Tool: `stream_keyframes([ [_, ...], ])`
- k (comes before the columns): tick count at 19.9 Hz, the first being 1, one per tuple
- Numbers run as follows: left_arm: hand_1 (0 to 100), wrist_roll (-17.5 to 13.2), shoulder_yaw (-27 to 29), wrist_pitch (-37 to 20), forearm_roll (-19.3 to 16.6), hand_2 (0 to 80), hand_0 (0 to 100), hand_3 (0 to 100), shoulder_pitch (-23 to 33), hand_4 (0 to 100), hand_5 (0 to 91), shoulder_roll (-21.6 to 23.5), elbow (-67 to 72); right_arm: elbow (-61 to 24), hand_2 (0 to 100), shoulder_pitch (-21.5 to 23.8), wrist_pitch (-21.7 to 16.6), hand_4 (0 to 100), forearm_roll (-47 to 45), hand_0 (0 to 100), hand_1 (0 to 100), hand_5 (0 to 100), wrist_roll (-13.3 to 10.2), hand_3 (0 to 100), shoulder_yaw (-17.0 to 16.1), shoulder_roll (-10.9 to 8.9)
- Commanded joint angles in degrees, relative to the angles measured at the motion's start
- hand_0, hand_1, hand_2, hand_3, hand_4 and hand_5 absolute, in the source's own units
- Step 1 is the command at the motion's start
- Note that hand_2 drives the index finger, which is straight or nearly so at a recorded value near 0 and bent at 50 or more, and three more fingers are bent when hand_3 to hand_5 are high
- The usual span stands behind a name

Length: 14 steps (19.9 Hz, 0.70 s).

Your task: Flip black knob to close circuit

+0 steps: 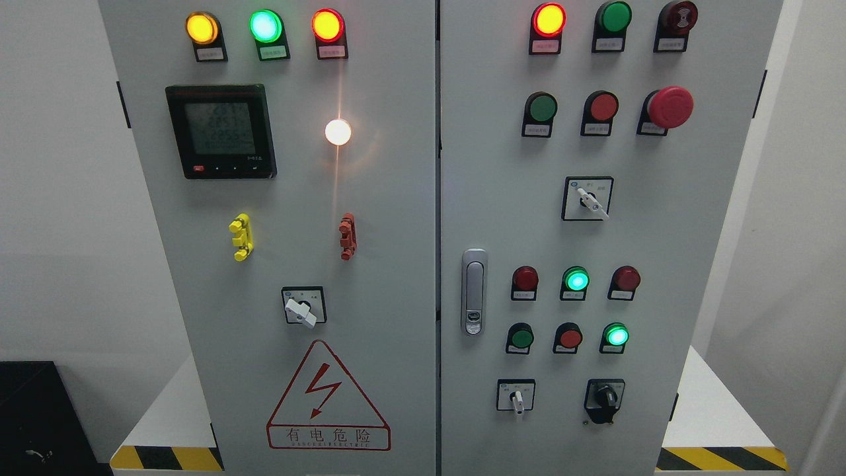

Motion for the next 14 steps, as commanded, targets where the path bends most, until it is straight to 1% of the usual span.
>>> stream_keyframes([
  [1, 56, -0.02, 0.00, -0.04, 0.00, 0.0, 12, 0, 1.23, 0, 0.0, -0.01, -1.32, -6.69, 92, -3.01, 2.20, 94, 3.59, 0, 0, 100, 1.93, 100, 0.78, -0.32],
  [3, 56, -0.02, 0.00, -0.04, 0.00, 0.0, 12, 0, 1.23, 0, 0.0, -0.01, -1.32, -6.78, 92, -3.72, 3.17, 94, 4.29, 0, 0, 100, 2.28, 100, 1.22, -0.32],
  [5, 56, -0.02, 0.00, -0.04, 0.00, 0.0, 12, 0, 1.23, 0, 0.0, -0.01, -1.32, -6.78, 92, -4.94, 4.92, 94, 4.30, 0, 0, 100, 4.12, 100, 1.66, -0.41],
  [6, 56, -0.02, 0.00, -0.04, 0.00, 0.0, 12, 0, 1.23, 0, 0.0, -0.01, -1.32, -6.78, 92, -5.73, 5.63, 94, 4.30, 0, 0, 100, 4.48, 100, 1.84, -0.41],
  [7, 56, -0.02, 0.00, -0.04, 0.00, 0.0, 12, 0, 1.23, 0, 0.0, -0.01, -1.32, -6.69, 92, -6.52, 5.98, 94, 4.30, 0, 0, 100, 4.57, 100, 1.84, -0.93],
  [8, 56, -0.02, 0.00, -0.04, 0.00, 0.0, 12, 0, 1.23, 0, 0.0, -0.01, -1.32, -6.52, 92, -7.40, 6.33, 95, 4.38, 0, 0, 100, 4.65, 100, 1.84, -1.98],
  [10, 56, -0.02, 0.00, -0.04, 0.00, 0.0, 12, 0, 1.23, 0, 0.0, -0.01, -1.32, -6.08, 92, -8.64, 8.26, 95, 5.17, 0, 0, 100, 4.83, 100, 2.63, -3.39],
  [12, 56, -0.02, 0.00, -0.04, 0.00, 0.0, 12, 0, 1.23, 0, 0.0, -0.01, -1.32, -5.73, 92, -9.34, 11.24, 95, 5.61, 0, 0, 100, 6.76, 100, 4.38, -3.57],
  [13, 56, -0.02, 0.00, -0.04, 0.00, 0.0, 12, 0, 1.23, 0, 0.0, -0.01, -1.32, -5.55, 92, -9.52, 12.56, 95, 6.31, 0, 0, 100, 7.29, 100, 4.74, -3.57],
  [14, 56, -0.02, 0.00, -0.04, 0.00, 0.0, 12, 0, 1.23, 0, 0.0, -0.01, -1.32, -5.46, 92, -9.87, 12.92, 95, 7.01, 0, 0, 100, 7.47, 100, 4.74, -3.57],
])
